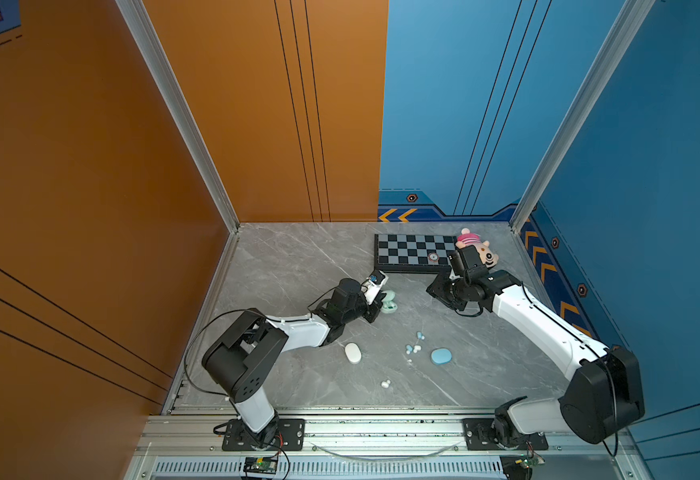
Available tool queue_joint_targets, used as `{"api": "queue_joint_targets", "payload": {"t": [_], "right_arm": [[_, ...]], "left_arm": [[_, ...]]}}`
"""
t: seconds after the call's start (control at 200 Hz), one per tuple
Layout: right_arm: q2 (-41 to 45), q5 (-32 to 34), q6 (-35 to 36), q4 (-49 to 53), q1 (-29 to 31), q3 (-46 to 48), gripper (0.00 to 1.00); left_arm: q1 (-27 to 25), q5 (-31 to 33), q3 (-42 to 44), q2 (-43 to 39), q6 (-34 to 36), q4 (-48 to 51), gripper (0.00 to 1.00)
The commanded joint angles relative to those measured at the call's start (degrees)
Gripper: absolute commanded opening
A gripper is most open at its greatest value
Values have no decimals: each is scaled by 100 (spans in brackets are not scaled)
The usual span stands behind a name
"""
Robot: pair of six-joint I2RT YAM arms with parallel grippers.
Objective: Insert the wireless bluetooth earbuds into the charging case
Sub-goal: 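Open the right gripper and lift it away from the case, then lower the case to the table and open the left gripper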
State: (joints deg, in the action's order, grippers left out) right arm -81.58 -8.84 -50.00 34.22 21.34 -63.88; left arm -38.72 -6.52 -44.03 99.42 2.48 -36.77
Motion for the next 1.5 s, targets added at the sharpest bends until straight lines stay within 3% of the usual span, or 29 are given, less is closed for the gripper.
{"api": "queue_joint_targets", "payload": {"t": [0.0, 0.345, 0.751, 0.966, 1.066, 1.191, 1.231, 1.256, 1.416, 1.447, 1.492], "right_arm": [[-171, -12, -104, -238, -51, 26, 44], [-361, -161, -107, -337, -116, -32, 44], [-332, -249, -46, -337, -194, -110, 47], [-195, -267, 68, -338, -213, -165, 55], [-64, -317, 156, -332, -218, -191, 57], [75, -373, 326, -222, -203, -239, 60], [80, -357, 365, -139, -201, -257, 64], [70, -371, 356, -76, -190, -276, 68], [-166, -610, 401, 7, -20, -442, 84], [-221, -603, 350, 6, 17, -463, 96], [-319, -577, 269, 2, 73, -514, 100]], "left_arm": [[-63, 598, -69, 310, -294, -715, 0], [-134, 1365, -234, 928, -390, -1044, 0], [-150, 1223, -137, 1106, -308, -1054, 26], [-154, 1137, -6, 948, -339, -1055, 37], [-162, 989, 139, 568, -332, -1040, 47], [-148, 646, 463, -357, -322, -966, 69], [-134, 488, 543, -722, -337, -779, 79], [-119, 357, 576, -962, -345, -573, 99], [259, -1097, 630, -2307, -903, 661, 98], [330, -1274, 633, -2535, -1019, 881, 98], [410, -1420, 604, -2823, -1151, 1286, 98]]}}
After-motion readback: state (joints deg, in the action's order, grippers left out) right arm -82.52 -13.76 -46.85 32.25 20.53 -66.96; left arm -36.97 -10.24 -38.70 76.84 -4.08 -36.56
